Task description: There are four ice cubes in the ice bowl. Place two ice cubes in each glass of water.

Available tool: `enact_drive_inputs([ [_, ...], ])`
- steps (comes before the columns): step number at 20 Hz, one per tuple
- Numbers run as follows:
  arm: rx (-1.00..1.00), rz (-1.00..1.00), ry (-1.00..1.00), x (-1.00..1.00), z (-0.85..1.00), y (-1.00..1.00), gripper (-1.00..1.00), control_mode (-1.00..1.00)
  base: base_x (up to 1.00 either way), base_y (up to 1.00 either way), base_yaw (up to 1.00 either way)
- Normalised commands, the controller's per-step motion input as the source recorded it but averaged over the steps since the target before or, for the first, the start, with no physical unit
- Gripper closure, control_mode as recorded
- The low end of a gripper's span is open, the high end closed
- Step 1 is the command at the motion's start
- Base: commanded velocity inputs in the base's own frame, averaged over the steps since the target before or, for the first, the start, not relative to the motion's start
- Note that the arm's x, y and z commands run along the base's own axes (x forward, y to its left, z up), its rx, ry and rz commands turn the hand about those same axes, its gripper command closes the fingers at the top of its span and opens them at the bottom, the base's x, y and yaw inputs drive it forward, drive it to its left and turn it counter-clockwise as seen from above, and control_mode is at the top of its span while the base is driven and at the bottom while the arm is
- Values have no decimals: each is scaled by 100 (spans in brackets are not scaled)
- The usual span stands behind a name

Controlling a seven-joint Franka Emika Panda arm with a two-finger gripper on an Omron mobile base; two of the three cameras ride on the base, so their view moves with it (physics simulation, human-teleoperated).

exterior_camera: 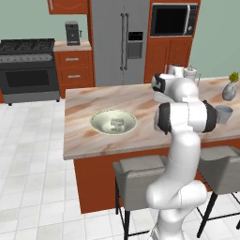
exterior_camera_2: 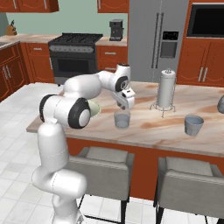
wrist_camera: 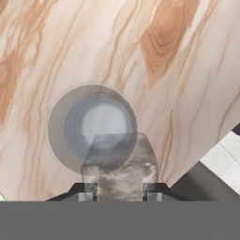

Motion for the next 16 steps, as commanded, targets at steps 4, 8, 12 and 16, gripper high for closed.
enact_drive_inputs([
  [4,4,-10,-4,27,-10,0,100,-100,0,0,0],
  [8,5,-8,0,25,-14,0,100,-100,0,0,0],
  [12,2,-5,0,15,-13,-5,100,-100,0,0,0],
  [16,0,-1,0,11,-10,-13,100,-100,0,0,0],
])
